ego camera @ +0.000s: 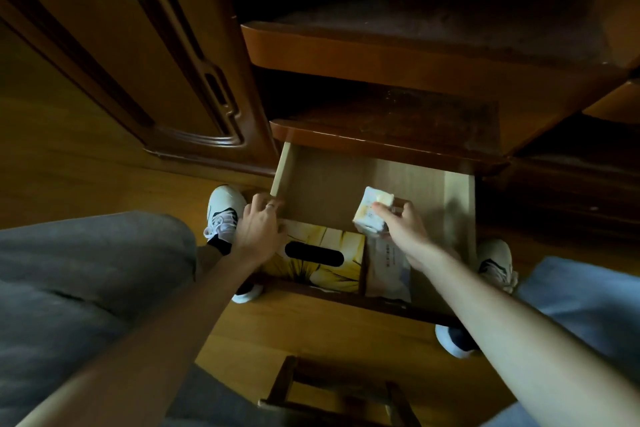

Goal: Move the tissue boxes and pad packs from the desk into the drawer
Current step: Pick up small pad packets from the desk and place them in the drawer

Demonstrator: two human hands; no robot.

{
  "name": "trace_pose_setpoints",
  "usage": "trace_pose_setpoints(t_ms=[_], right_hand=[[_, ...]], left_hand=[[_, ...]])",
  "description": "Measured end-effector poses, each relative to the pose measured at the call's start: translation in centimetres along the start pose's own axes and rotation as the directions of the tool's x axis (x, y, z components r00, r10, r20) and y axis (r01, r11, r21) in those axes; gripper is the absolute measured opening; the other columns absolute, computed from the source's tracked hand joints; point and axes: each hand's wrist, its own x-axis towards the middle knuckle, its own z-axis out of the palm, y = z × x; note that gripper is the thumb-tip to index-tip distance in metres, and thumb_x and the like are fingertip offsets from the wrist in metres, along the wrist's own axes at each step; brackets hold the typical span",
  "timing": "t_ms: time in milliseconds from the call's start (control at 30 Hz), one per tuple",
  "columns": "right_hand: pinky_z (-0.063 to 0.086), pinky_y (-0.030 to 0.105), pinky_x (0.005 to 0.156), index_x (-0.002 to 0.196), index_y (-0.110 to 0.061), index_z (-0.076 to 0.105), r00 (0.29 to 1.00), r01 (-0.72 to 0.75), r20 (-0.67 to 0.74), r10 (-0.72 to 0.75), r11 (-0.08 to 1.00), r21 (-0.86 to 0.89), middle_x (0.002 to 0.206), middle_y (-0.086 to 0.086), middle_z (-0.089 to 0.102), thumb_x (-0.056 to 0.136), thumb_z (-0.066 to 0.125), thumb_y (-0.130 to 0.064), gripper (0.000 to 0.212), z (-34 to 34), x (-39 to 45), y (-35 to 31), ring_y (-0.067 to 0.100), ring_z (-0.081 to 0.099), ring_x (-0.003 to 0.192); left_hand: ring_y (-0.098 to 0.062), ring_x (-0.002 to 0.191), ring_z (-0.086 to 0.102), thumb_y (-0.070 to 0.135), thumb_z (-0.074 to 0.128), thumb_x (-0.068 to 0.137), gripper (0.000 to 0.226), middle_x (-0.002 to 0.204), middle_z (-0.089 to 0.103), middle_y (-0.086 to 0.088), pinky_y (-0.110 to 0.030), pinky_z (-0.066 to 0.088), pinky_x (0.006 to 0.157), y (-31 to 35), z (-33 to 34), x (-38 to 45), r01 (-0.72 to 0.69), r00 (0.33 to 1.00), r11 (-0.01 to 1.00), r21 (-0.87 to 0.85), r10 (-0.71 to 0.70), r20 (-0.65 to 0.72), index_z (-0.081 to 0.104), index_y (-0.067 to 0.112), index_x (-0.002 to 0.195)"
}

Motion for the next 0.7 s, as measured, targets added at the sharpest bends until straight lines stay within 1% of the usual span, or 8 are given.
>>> trace_pose_setpoints(t_ms=[67,133,267,333,400,500,600,700], right_hand=[[0.056,0.032,0.074,0.122,-0.019,0.049,0.999,0.017,-0.042,-0.019,0.999,-0.033,0.118,0.002,0.066,0.093,0.067,-0.049,0.046,-0.4,1.0,-0.2,0.014,0.066,0.093],[0.043,0.024,0.062,0.127,-0.017,0.046,0.99,0.024,-0.133,-0.04,0.993,-0.119,0.124,0.005,0.063,0.097,0.063,-0.047,0.045,-1.9,1.7,-0.1,0.015,0.06,0.093],[0.041,0.028,0.076,0.146,-0.014,0.034,0.975,-0.02,-0.218,-0.042,0.962,-0.273,0.137,0.012,0.057,0.102,0.056,-0.042,0.056,-5.7,1.9,2.1,0.028,0.061,0.111],[0.04,0.023,0.073,0.15,-0.012,0.028,0.976,-0.021,-0.211,-0.046,0.952,-0.305,0.136,0.013,0.057,0.103,0.055,-0.038,0.06,-6.7,1.2,3.1,0.019,0.059,0.098],[0.044,0.017,0.071,0.149,-0.009,0.03,0.982,0.041,-0.159,-0.104,0.933,-0.357,0.137,0.015,0.054,0.104,0.056,-0.029,0.055,-7.4,0.6,4.0,0.017,0.059,0.099],[0.048,0.045,0.099,0.15,-0.011,0.032,0.995,0.099,0.028,-0.098,0.863,-0.495,0.142,0.021,0.049,0.105,0.052,-0.021,0.05,-8.2,-0.1,5.6,0.038,0.052,0.128],[0.042,0.04,0.091,0.149,-0.013,0.035,0.985,0.115,0.172,-0.003,0.756,-0.644,0.141,0.024,0.047,0.105,0.049,-0.021,0.047,-8.1,-0.6,7.0,0.041,0.05,0.126],[0.049,0.04,0.085,0.135,-0.002,0.05,0.96,0.172,0.267,0.087,0.572,-0.802,0.137,0.024,0.052,0.1,0.056,-0.015,0.037,-7.1,-0.8,7.5,0.037,0.058,0.117]], left_hand=[[-0.035,0.134,0.043,0.02,0.068,0.091,0.048,0.147,0.042,-0.009,-0.048,0.045,0.106,-0.3,0.8,0.0,-0.096,0.993,0.988,0.12,0.104,-0.058,0.058,0.012,0.137],[-0.034,0.137,0.041,0.023,0.073,0.085,0.048,0.144,0.048,-0.01,-0.05,0.038,0.112,0.3,1.6,0.1,-0.208,0.969,0.954,0.217,0.231,-0.088,0.063,0.014,0.132],[-0.031,0.138,0.042,0.034,0.069,0.088,0.044,0.14,0.055,-0.008,-0.051,0.033,0.117,4.2,3.8,1.0,-0.435,0.888,0.855,0.283,0.459,-0.023,0.065,0.018,0.129],[-0.029,0.138,0.043,0.039,0.062,0.093,0.043,0.141,0.055,-0.007,-0.048,0.029,0.118,7.0,5.4,1.6,-0.504,0.857,0.817,0.279,0.512,0.05,0.062,0.02,0.132],[-0.028,0.135,0.044,0.041,0.056,0.096,0.045,0.14,0.056,-0.007,-0.047,0.028,0.117,9.8,7.1,2.4,-0.568,0.82,0.771,0.289,0.56,0.12,0.06,0.018,0.134],[-0.03,0.131,0.046,0.037,0.058,0.094,0.048,0.137,0.057,-0.009,-0.047,0.03,0.113,12.9,8.9,3.7,-0.594,0.804,0.76,0.265,0.552,0.221,0.056,0.017,0.138],[-0.031,0.127,0.046,0.035,0.058,0.092,0.046,0.132,0.058,-0.009,-0.047,0.032,0.109,13.4,10.3,3.8,-0.624,0.781,0.717,0.312,0.551,0.294,0.059,0.017,0.134],[-0.028,0.12,0.049,0.034,0.054,0.092,0.036,0.122,0.063,-0.008,-0.046,0.034,0.106,11.6,10.2,3.3,-0.59,0.805,0.714,0.377,0.557,0.204,0.066,0.016,0.121]])
